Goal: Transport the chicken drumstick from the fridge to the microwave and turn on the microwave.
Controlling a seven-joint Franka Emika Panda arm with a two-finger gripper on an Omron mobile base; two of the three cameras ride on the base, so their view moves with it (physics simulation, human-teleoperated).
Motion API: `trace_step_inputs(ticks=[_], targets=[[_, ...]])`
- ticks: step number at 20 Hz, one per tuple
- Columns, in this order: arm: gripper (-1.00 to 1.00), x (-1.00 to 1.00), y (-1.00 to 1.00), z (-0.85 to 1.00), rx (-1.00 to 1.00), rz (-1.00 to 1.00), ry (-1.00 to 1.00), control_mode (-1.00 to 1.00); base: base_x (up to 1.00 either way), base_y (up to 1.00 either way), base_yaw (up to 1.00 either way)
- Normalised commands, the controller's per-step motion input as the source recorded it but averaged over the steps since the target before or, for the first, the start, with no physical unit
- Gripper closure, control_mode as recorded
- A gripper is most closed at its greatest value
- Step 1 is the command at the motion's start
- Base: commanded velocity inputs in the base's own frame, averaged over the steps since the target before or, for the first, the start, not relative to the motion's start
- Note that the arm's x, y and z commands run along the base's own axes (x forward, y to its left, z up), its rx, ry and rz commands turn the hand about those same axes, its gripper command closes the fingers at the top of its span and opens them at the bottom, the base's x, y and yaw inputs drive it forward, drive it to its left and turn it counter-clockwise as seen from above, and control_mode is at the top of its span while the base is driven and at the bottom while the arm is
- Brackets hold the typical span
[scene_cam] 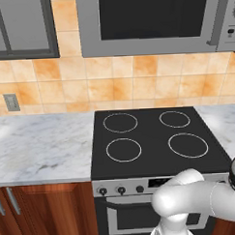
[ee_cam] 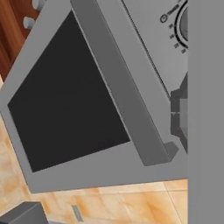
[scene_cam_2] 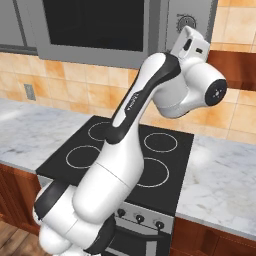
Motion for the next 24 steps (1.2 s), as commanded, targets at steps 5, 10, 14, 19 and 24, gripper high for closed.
trace_step_inputs(ticks=[5, 10, 14, 19, 24], targets=[[1.00, 0.12, -0.10, 0.00, 0.00, 0.00, -0.01, -1.00, 0.00, 0.00, 0.00], [1.00, 0.12, -0.01, 0.00, -0.02, 0.00, -0.03, -1.00, 0.00, 0.00, 0.00], [1.00, 0.16, 0.00, 0.00, -0.03, 0.00, -0.05, -1.00, 0.00, 0.00, 0.00], [1.00, 0.12, -0.07, -0.01, -0.02, 0.00, -0.03, -1.00, 0.00, 0.00, 0.00], [1.00, 0.07, -0.11, -0.05, -0.05, 0.00, -0.02, -1.00, 0.00, 0.00, 0.00]])
